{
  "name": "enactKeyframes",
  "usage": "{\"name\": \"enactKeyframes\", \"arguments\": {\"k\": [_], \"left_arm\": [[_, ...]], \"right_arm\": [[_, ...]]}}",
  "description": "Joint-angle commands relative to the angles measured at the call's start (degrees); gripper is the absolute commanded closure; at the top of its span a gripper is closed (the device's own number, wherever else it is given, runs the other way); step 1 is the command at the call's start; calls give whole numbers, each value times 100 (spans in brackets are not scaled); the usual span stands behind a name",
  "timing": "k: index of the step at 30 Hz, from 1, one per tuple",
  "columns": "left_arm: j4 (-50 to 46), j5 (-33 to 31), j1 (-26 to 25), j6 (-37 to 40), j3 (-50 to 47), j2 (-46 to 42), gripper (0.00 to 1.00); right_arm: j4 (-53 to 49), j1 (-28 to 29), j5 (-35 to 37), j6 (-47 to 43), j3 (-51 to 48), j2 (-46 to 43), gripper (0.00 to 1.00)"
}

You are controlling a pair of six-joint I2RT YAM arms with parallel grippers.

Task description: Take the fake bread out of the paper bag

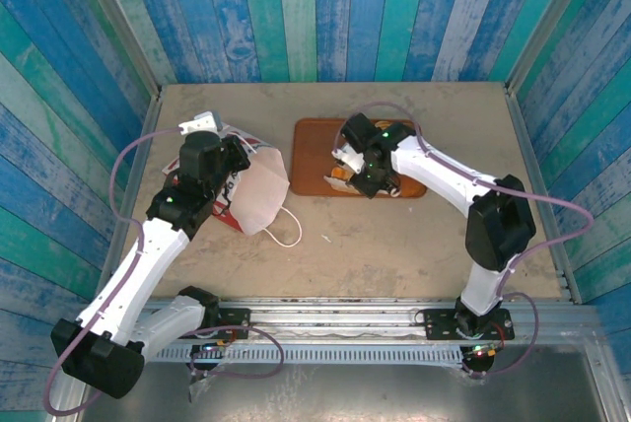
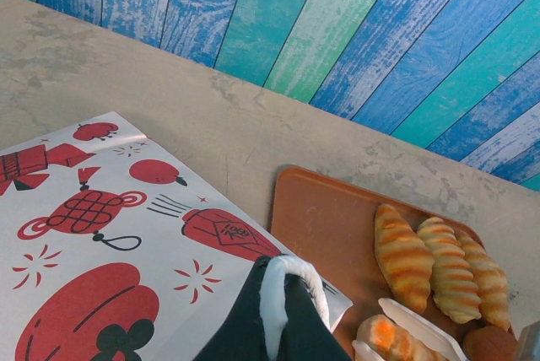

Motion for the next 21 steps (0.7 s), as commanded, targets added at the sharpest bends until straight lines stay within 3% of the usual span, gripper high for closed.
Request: {"name": "enactKeyframes", "arguments": {"k": [1, 21], "left_arm": [[77, -16, -19, -6, 6, -53, 100], [86, 13, -19, -18, 34, -53, 100]], "right_arm": [[-169, -104, 100, -229, -130, -299, 54], [-221, -289, -98, -552, -435, -626, 53]]}}
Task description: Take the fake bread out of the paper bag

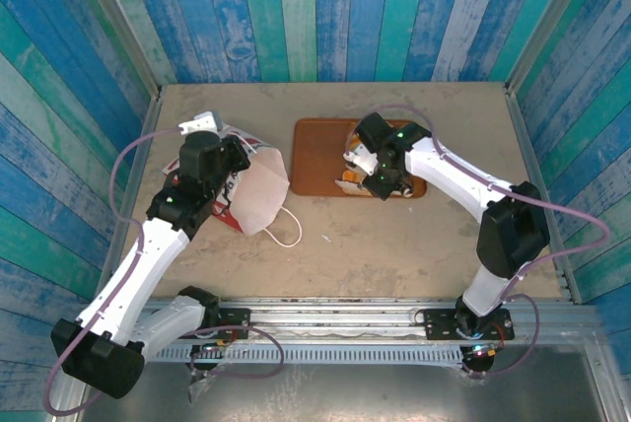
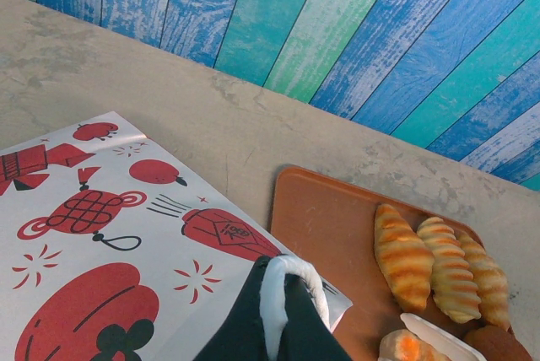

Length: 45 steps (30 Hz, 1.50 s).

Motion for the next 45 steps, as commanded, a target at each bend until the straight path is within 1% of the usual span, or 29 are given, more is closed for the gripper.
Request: {"name": "enactKeyframes", "arguments": {"k": [1, 3, 4, 5, 12, 19, 28, 36, 40, 45], "left_arm": [[87, 12, -18, -18, 31, -48, 100], [79, 6, -19, -3, 32, -44, 100], [83, 5, -16, -9, 32, -48, 100], [79, 5, -18, -14, 24, -57, 100], [101, 23, -18, -15, -4, -44, 100], [108, 5, -19, -34, -40, -79, 100], [101, -2, -12, -30, -28, -79, 100], [100, 48, -19, -51, -30, -71, 100], [79, 45, -19, -46, -7, -80, 100], [48, 5, -18, -28, 22, -114, 100]], "right_arm": [[-127, -30, -11, -99, -53, -204, 53], [-135, -25, 41, -90, -70, -236, 53], [-133, -185, 62, -80, -79, -249, 53], [-127, -219, 81, -88, -97, -273, 53], [-110, -294, 84, -63, -73, -253, 53], [-118, -283, -418, -85, 51, -157, 53], [-162, -277, -714, -151, 71, -205, 53], [-27, -306, -303, 51, 70, -292, 52], [42, -307, -382, 156, 129, -335, 52], [321, -307, -554, 259, 98, -650, 52]]}}
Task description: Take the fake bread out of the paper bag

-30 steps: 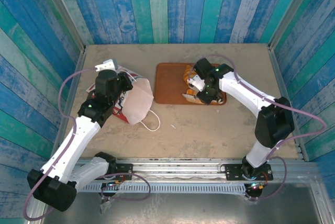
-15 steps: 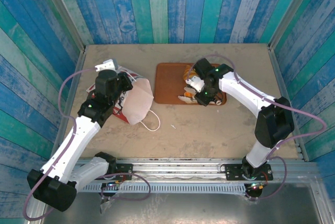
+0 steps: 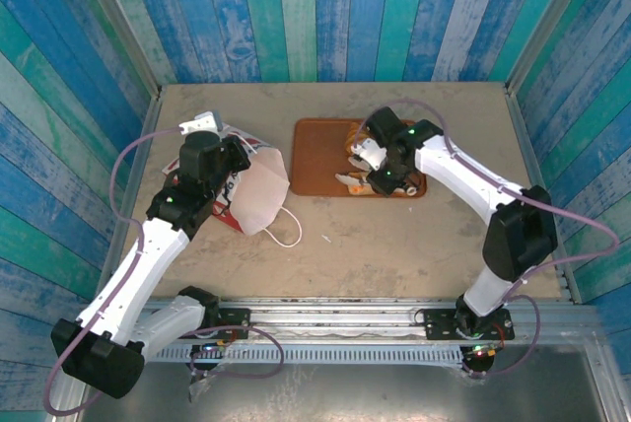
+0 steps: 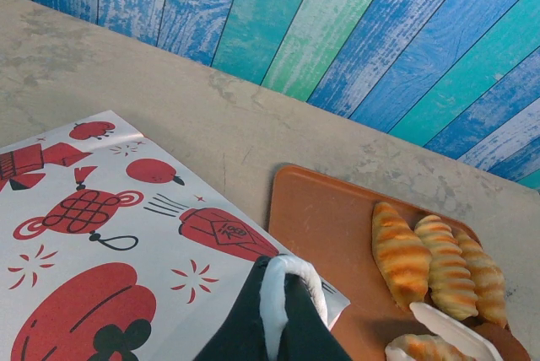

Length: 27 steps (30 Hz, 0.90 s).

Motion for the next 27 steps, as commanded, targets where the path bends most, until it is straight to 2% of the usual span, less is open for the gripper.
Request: {"name": "enactKeyframes", "arguments": {"k": [1, 14, 23, 27], "left_arm": [[42, -44, -19, -13, 29, -115, 100], [-358, -289, -18, 119, 152, -309, 100], [-963, -855, -14, 189, 145, -750, 100], [-1343, -1334, -19, 353, 254, -896, 100]], "right_arm": [[270, -17, -131, 132, 112, -454, 52], [894, -24, -219, 360, -449, -1260, 51], [1331, -30, -1062, 618, -857, -1948, 51], [1519, -29, -1478, 756, -1094, -2256, 51]]}}
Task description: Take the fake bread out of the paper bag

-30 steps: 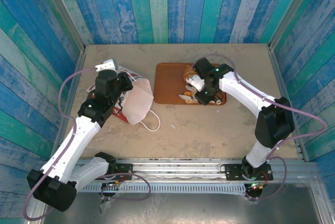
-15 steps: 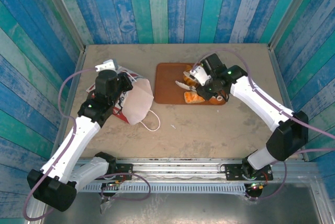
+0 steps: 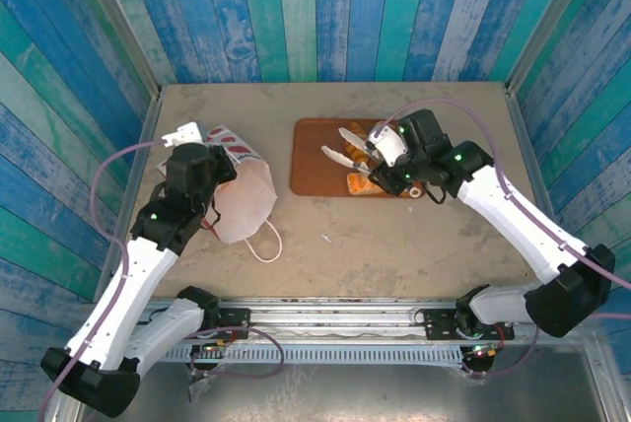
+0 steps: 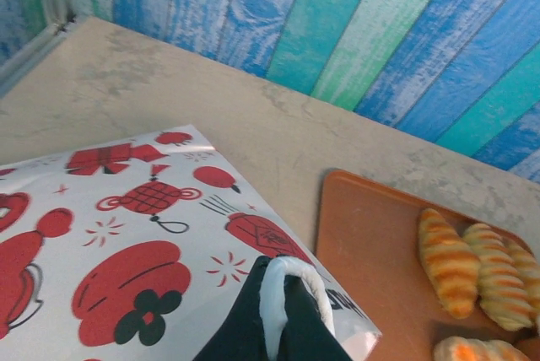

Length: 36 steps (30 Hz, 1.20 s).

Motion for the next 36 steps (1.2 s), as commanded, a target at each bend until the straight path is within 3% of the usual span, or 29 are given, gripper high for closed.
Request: {"name": "enactKeyframes", "arguments": {"k": [1, 7, 17, 23, 29, 36], "left_arm": [[-470, -687, -8, 226, 239, -213, 100], [-528, -955, -8, 226, 211, -358, 100], [-205, -585, -8, 130, 251, -93, 100], [146, 352, -8, 484, 478, 269, 100], [26, 592, -8, 401, 830, 814, 100], [344, 829, -7, 270, 710, 877, 100]], "right_arm": [[386, -21, -543, 236, -212, -320, 50], [772, -27, -1187, 393, -572, -678, 50], [1492, 150, -2803, 679, -737, -871, 50], [1448, 419, -2832, 710, -736, -679, 50], [1310, 423, -2352, 808, -803, -621, 51], [1430, 472, -3039, 1379, -860, -103, 53]]}}
